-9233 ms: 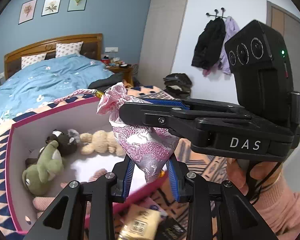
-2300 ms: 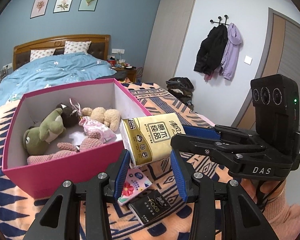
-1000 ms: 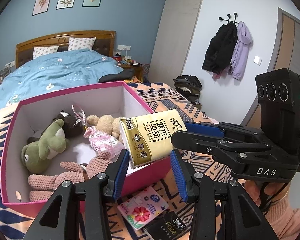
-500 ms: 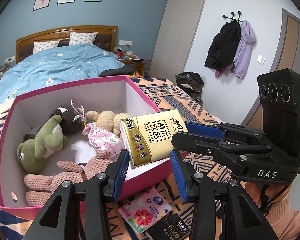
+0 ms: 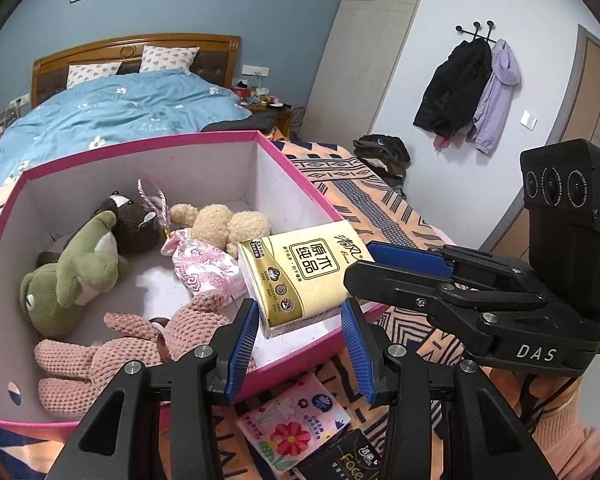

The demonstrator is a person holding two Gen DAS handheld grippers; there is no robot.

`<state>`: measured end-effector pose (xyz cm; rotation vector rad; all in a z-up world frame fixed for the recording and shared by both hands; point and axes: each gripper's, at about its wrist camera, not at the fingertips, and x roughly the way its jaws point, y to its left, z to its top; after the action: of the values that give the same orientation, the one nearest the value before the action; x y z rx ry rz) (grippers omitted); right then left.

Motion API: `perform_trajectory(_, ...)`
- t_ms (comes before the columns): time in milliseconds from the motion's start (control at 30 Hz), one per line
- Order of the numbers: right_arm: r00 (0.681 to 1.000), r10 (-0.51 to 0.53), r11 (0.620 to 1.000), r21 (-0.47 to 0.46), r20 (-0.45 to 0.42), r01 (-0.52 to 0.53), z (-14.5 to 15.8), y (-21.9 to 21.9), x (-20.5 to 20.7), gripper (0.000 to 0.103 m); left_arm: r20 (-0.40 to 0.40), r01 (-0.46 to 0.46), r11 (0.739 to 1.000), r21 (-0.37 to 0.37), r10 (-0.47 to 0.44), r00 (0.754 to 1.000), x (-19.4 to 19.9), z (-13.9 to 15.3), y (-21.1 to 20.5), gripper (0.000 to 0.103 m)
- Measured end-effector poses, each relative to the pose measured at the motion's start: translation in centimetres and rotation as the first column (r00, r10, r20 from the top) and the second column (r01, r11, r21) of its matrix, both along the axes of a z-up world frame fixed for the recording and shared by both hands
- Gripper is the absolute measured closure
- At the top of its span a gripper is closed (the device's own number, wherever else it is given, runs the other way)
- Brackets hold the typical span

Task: Organize objects
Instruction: 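Open both grippers to drop the gold packet into the box, then lower both grippers onto the floral tissue pack and close them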

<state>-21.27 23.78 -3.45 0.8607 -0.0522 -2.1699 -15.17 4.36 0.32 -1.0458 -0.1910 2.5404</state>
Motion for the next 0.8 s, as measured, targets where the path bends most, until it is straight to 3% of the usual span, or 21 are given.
perform_trajectory(500,0.999,-0.030,0.999,0.031,-0.013,0.031,-0.6,-0.5,-0.4,0.064,0.000,-0.010,1.000,0.002,0.010,1.000,-0.1,-0.2,-0.4,0.058)
perform_trajectory(700,0.999,-0.027,1.000,0.000,-0.018,0.027,-0.2,0.5,0.6,0.064,-0.045,-0.011,1.000,-0.026,0.010,0.999,1.8,0.3,-0.5,0.057)
perform_trajectory(800,1.000,-0.014,1.000,-0.016,-0.024,0.014,0.1,0.9,1.5,0.064,-0.081,-0.009,0.999,-0.051,0.005,0.997,3.3,0.8,-0.6,0.050)
